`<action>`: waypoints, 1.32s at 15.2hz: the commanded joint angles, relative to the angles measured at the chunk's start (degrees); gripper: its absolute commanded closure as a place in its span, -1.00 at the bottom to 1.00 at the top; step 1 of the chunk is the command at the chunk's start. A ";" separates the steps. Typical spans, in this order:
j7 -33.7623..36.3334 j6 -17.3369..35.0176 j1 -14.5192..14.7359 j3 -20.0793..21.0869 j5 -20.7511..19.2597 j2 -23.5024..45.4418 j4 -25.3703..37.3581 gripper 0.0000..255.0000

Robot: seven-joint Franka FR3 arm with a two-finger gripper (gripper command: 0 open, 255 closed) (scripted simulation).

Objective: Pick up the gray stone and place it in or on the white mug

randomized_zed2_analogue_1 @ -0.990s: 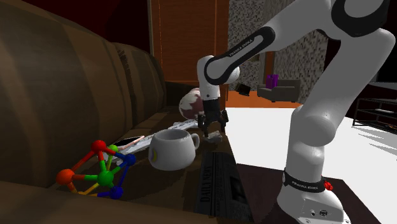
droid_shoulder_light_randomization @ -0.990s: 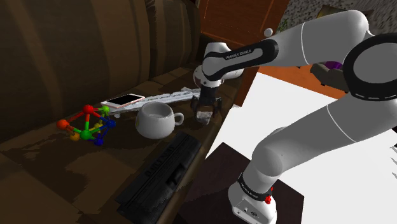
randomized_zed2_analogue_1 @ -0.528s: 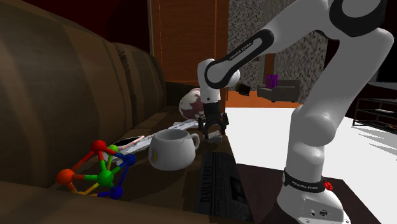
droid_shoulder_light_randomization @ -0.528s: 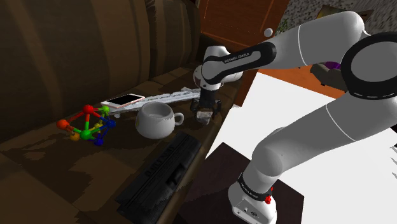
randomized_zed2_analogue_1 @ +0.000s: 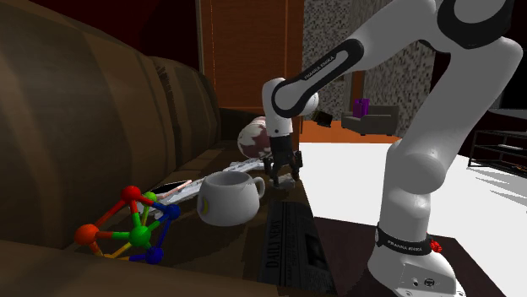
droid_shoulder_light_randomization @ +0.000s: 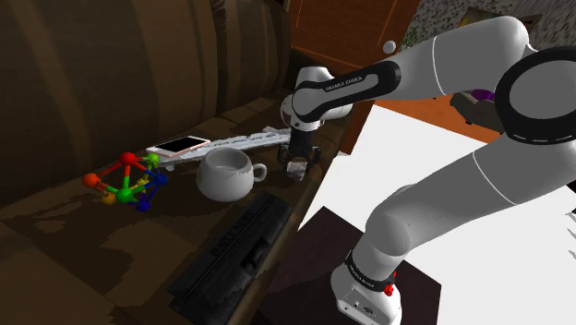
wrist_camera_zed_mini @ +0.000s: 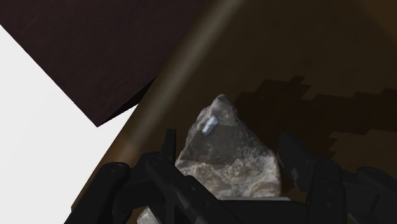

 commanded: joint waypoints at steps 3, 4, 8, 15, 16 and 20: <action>-0.01 0.03 -0.01 -0.01 -0.01 0.04 0.00 1.00; 0.00 0.04 0.00 0.00 -0.01 0.01 -0.03 1.00; 0.10 -3.57 -0.03 0.04 -0.05 -1.70 1.87 1.00; 0.26 -9.66 -0.04 0.10 -0.10 -4.03 5.64 1.00; 0.28 -10.51 -0.04 0.10 -0.11 -4.29 6.23 1.00; 0.36 -13.85 -0.04 0.13 -0.12 -5.18 8.67 1.00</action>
